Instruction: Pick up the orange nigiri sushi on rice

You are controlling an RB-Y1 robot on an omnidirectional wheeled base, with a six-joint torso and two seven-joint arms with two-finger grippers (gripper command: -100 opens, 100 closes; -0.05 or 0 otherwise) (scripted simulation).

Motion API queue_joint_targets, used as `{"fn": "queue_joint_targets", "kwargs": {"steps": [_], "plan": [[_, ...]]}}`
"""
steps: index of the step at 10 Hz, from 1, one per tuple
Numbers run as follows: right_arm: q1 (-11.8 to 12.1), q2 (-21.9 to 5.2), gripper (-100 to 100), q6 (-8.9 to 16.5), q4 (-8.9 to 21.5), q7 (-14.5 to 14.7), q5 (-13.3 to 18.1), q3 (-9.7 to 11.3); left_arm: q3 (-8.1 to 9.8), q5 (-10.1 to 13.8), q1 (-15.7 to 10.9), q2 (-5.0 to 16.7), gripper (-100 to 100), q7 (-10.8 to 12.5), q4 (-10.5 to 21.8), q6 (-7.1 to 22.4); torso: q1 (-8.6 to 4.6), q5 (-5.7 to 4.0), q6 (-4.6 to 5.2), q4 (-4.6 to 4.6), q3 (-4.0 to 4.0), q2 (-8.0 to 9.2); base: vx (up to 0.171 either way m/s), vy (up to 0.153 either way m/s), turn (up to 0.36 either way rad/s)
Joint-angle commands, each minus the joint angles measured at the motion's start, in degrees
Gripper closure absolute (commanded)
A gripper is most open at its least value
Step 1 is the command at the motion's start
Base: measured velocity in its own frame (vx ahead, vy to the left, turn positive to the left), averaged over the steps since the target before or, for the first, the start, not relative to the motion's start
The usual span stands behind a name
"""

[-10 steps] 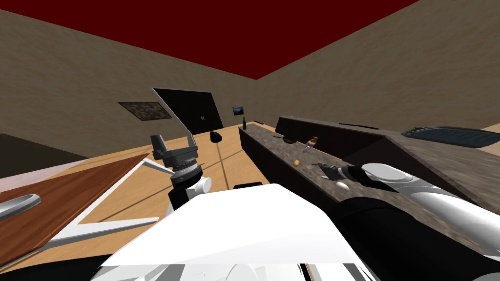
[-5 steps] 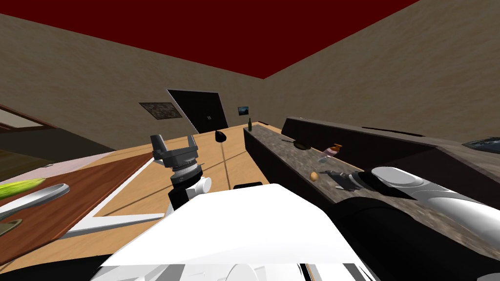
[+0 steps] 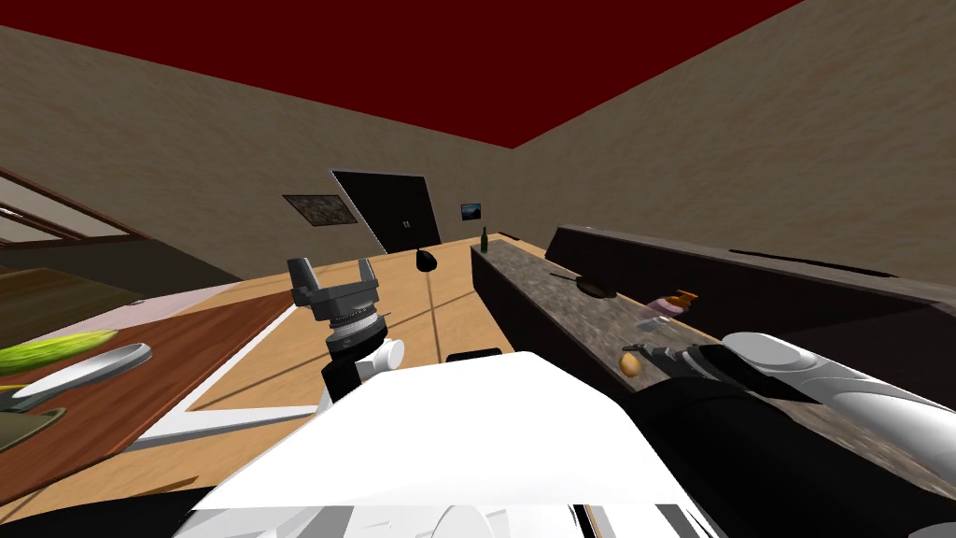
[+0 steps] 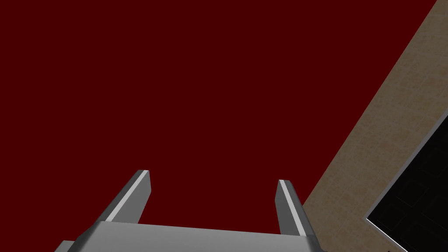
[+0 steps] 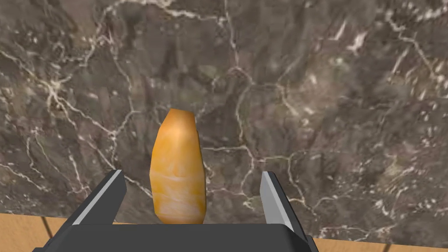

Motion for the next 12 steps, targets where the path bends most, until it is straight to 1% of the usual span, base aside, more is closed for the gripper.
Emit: {"fn": "queue_joint_targets", "kwargs": {"steps": [1, 2, 3, 4, 5, 6, 7, 8, 9, 10, 12], "plan": [[-0.35, 0.30, -100, -1.54, 1.76, 1.54, 0.83, 1.04, 0.00, 0.00, 0.00, 0.00, 0, 0.00, 0.00, 0.00, 0.00, 0.00, 0.00, 0.00, 0.00, 0.00, 0.129, 0.013, 0.074], [-0.35, 0.30, -100, -1.54, 1.76, 1.54, 0.83, 1.04, 0.00, 0.00, 0.00, 0.00, 0, 0.00, 0.00, 0.00, -0.01, 0.00, -0.01, 0.00, 0.00, 0.01, 0.077, 0.009, 0.025], [-0.30, 0.58, -100, -2.07, 2.35, 2.14, 1.14, 1.45, 0.00, 0.00, 0.00, 0.00, 0, 0.00, 0.00, 0.00, -0.03, -0.01, 0.01, 0.03, 0.08, 0.16, 0.041, 0.007, 0.029], [-0.52, 0.43, -100, -1.80, 2.32, 1.88, 0.96, 1.28, 0.00, 0.00, -0.01, 0.00, 0, 0.00, 0.00, 0.00, -0.04, -0.01, 0.01, 0.06, 0.17, 0.29, 0.018, 0.003, 0.008], [-0.62, 0.46, 0, -1.95, 2.52, 2.14, 1.01, 1.39, 0.00, 0.00, -0.01, 0.00, 0, 0.00, 0.00, 0.00, -0.05, -0.01, 0.03, 0.09, 0.23, 0.41, 0.000, 0.000, 0.000], [-0.65, 1.94, -100, -0.35, 2.56, 2.12, 1.21, 2.48, 0.00, 0.00, -0.01, 0.00, 0, 0.00, 0.00, 0.00, -0.06, -0.01, 0.03, 0.11, 0.28, 0.48, 0.011, -0.018, 0.073], [-0.65, 1.94, -100, -0.35, 2.56, 2.12, 1.21, 2.48, 0.00, 0.00, -0.01, 0.00, 0, 0.00, 0.01, 0.00, -0.14, -0.04, 0.01, 0.11, 0.28, 0.48, 0.012, -0.026, 0.049], [-0.68, 3.12, -100, 0.92, 2.61, 2.13, 1.37, 3.36, 0.00, 0.00, -0.01, 0.00, 0, 0.00, 0.00, 0.00, -0.16, -0.03, 0.04, 0.12, 0.29, 0.49, 0.012, -0.032, 0.061], [-0.34, 2.66, -100, 0.26, 2.37, 2.23, 1.24, 2.80, 0.00, 0.00, -0.01, 0.00, 0, 0.00, 0.01, 0.00, -0.19, -0.05, 0.03, 0.12, 0.29, 0.50, 0.005, -0.016, 0.016], [-0.26, 2.77, 100, 0.54, 2.27, 2.14, 1.25, 2.84, 0.00, 0.00, -0.01, 0.00, 0, 0.00, 0.01, 0.00, -0.14, -0.03, 0.03, 0.12, 0.30, 0.51, 0.000, 0.000, 0.000], [-0.24, 2.75, 100, 0.50, 2.31, 2.13, 1.26, 2.85, 0.00, 0.00, -0.01, 0.00, 0, 0.00, 0.01, 0.00, -0.07, -0.03, 0.00, 0.13, 0.30, 0.51, 0.000, 0.000, 0.000]]}}
